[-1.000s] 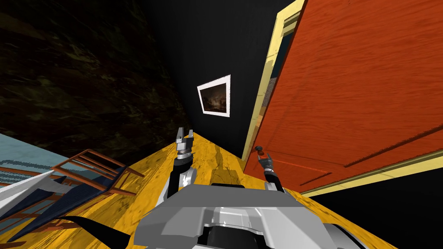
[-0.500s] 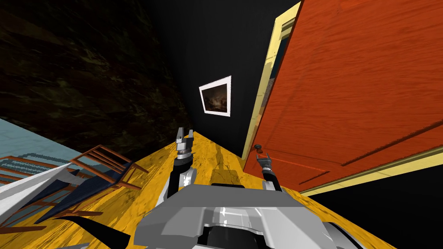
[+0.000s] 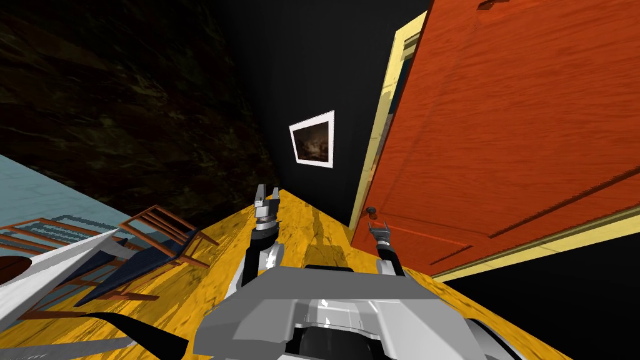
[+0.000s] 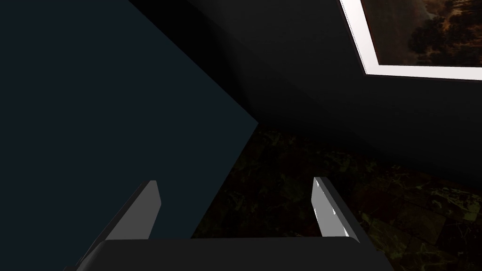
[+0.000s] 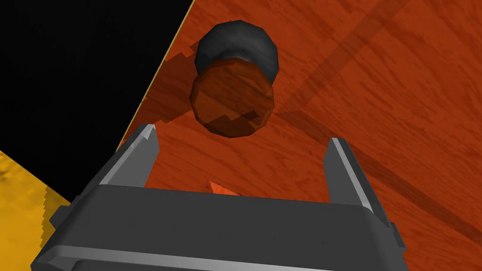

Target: Pull the door open

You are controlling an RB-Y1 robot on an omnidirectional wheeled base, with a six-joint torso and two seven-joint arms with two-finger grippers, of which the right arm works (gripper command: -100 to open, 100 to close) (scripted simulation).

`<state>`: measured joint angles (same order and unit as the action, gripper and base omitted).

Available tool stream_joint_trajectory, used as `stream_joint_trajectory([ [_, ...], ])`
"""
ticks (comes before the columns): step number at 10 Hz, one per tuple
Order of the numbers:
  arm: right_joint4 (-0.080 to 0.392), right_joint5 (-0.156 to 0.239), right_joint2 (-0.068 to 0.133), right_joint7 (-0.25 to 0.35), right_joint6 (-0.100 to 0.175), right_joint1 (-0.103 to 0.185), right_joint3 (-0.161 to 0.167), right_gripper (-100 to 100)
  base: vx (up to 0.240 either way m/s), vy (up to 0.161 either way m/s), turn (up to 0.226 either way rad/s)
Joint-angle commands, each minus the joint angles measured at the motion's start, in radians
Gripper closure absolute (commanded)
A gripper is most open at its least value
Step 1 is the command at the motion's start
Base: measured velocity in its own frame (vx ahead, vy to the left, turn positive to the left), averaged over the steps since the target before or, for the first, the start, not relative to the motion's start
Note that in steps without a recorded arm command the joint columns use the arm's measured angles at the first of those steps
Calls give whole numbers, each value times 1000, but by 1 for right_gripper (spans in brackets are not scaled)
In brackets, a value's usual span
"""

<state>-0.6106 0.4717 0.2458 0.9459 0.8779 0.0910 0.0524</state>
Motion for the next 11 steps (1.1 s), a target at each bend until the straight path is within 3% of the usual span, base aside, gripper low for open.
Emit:
stream_joint_trajectory([
  [1, 4, 9, -4, 36, 0, 5, 4, -100, -63, -12, 23],
  [11, -28, 100, -35, 285, -31, 16, 40, -100, -64, -13, 31],
])
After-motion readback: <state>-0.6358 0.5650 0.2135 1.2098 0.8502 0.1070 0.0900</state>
